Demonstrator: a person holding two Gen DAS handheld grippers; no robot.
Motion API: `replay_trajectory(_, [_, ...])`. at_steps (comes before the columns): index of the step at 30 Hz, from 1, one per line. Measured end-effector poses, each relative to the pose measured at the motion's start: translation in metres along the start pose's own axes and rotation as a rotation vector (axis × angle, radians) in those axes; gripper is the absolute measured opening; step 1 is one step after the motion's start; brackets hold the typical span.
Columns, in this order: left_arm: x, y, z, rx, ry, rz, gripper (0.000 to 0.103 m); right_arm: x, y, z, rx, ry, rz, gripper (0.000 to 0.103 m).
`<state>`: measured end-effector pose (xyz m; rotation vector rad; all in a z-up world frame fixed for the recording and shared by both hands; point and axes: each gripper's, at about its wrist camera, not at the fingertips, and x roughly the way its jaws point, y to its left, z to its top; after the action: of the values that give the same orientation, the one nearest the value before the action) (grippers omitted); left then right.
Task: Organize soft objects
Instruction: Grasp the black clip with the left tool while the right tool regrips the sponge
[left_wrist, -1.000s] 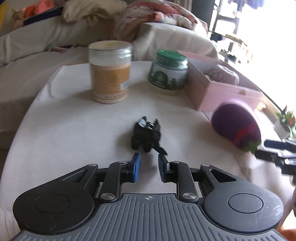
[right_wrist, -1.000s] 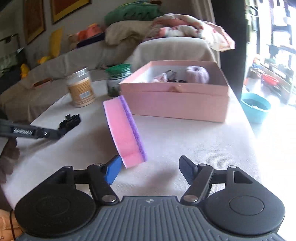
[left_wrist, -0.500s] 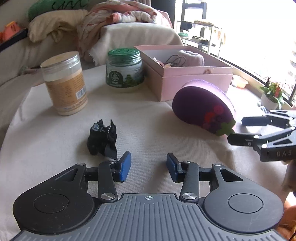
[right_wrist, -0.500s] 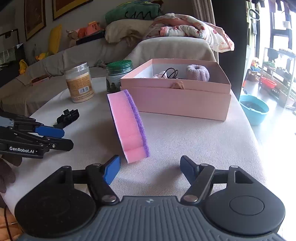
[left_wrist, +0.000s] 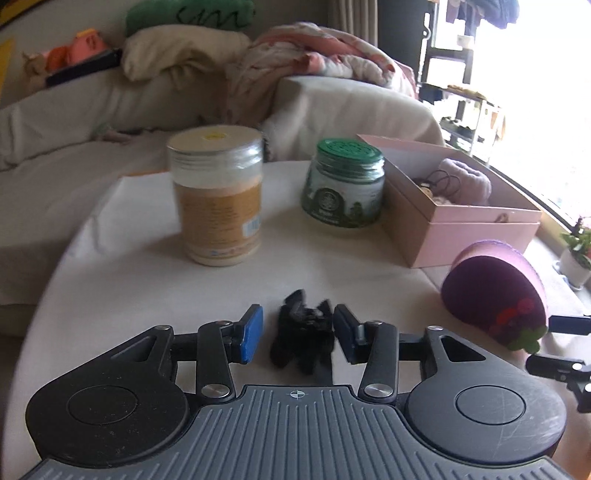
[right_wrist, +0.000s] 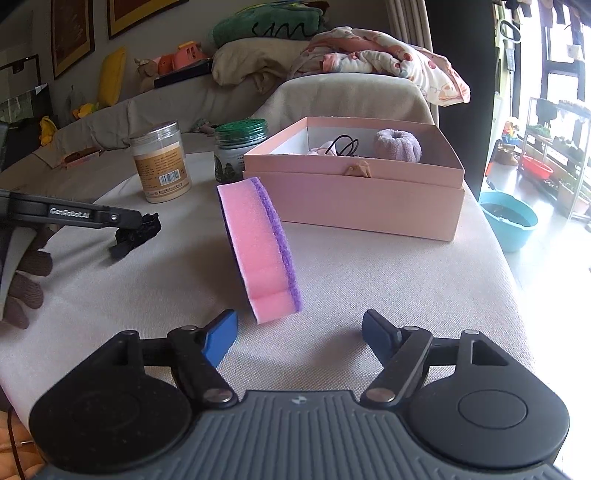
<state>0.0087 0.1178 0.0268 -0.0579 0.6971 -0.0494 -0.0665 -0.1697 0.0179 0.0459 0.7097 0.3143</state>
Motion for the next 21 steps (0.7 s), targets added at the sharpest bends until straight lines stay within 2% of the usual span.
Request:
replay_trajectory(3, [0.013, -0.002, -0.003, 0.01, 0.042, -0.01, 0.045, 0.0, 0.001, 0.0, -0.004, 0.001, -0.001, 0.076])
replay_trajectory(4, [0.013, -0.004, -0.004, 0.027, 0.022, 0.0, 0.043, 0.0, 0.001, 0.0, -0.004, 0.001, -0.002, 0.076])
replay_trajectory(12, [0.015, -0.01, -0.019, 0.039, -0.045, 0.035, 0.043, 0.0, 0.003, 0.001, -0.007, 0.008, -0.008, 0.076])
replay_trajectory(15, [0.015, -0.009, -0.018, 0.038, -0.048, 0.03, 0.043, -0.002, 0.006, 0.007, -0.02, -0.013, -0.019, 0.076])
replay_trajectory(21, [0.013, -0.007, -0.018, 0.026, -0.052, 0.025, 0.042, 0.008, 0.027, 0.041, -0.163, -0.087, -0.06, 0.076])
